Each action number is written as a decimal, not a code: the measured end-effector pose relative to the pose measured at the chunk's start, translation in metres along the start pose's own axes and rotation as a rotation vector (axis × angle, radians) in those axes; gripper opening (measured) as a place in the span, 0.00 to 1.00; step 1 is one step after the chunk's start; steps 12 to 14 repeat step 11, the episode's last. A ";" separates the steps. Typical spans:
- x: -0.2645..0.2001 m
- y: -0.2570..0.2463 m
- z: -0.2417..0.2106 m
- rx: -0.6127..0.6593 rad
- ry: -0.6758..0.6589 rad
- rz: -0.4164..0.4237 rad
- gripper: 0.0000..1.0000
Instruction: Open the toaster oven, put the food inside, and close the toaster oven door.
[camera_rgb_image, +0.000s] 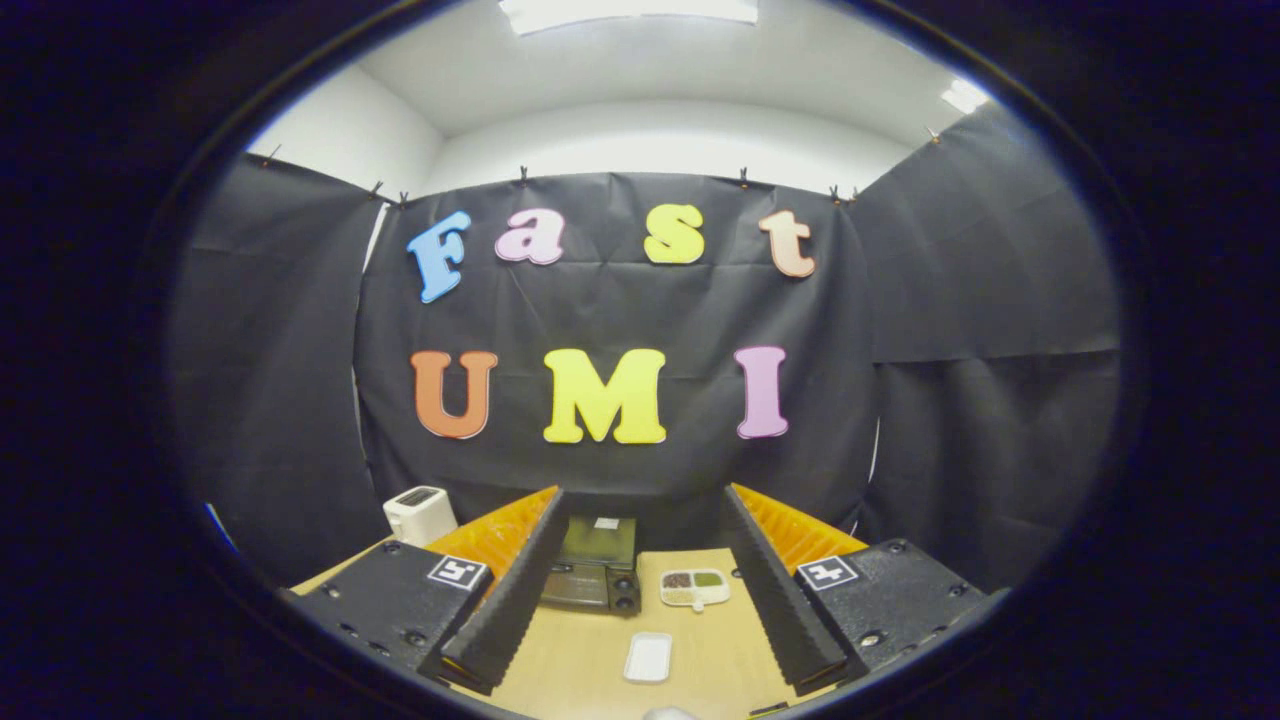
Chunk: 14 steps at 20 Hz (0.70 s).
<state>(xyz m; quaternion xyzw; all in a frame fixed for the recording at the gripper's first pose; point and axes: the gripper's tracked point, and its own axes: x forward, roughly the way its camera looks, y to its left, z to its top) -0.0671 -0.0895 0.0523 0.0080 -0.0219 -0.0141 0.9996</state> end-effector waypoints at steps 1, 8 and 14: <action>0.003 -0.010 0.000 -0.005 0.000 -0.004 0.98; 0.008 -0.045 -0.006 0.033 0.005 -0.021 0.98; 0.007 -0.050 -0.009 0.036 0.010 -0.030 0.98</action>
